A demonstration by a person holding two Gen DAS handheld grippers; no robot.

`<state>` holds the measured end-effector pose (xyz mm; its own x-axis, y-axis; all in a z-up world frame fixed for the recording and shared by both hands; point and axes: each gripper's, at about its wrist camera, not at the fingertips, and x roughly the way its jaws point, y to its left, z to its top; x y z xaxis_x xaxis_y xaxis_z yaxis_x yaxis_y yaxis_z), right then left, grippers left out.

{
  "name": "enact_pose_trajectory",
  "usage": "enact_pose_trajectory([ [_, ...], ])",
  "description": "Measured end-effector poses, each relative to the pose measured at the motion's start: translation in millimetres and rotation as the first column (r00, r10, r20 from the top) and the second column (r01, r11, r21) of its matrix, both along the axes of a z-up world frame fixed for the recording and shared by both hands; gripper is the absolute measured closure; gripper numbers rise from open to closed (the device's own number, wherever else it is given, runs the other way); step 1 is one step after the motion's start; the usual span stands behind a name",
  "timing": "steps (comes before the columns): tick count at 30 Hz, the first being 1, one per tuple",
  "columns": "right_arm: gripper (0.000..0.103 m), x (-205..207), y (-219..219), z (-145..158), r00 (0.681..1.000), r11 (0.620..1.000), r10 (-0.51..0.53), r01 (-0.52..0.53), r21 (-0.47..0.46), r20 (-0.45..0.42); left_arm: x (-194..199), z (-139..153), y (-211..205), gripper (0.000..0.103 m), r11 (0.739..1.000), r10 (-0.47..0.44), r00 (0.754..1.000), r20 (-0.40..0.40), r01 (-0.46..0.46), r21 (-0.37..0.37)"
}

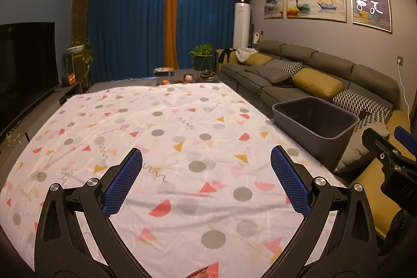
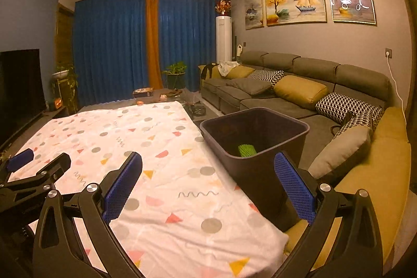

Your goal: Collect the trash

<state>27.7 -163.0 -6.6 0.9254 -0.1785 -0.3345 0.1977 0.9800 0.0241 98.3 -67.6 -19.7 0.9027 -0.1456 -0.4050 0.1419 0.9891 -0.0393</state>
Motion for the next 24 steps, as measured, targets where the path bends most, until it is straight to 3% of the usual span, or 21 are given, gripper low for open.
enact_pose_trajectory([
  [24, 0.006, -32.3, 4.9, 5.1, 1.0, 1.0, -0.005, 0.005, -0.004, 0.025, -31.8, 14.2, 14.5, 0.006, 0.999, -0.023, 1.0, 0.013, 0.024, -0.046],
])
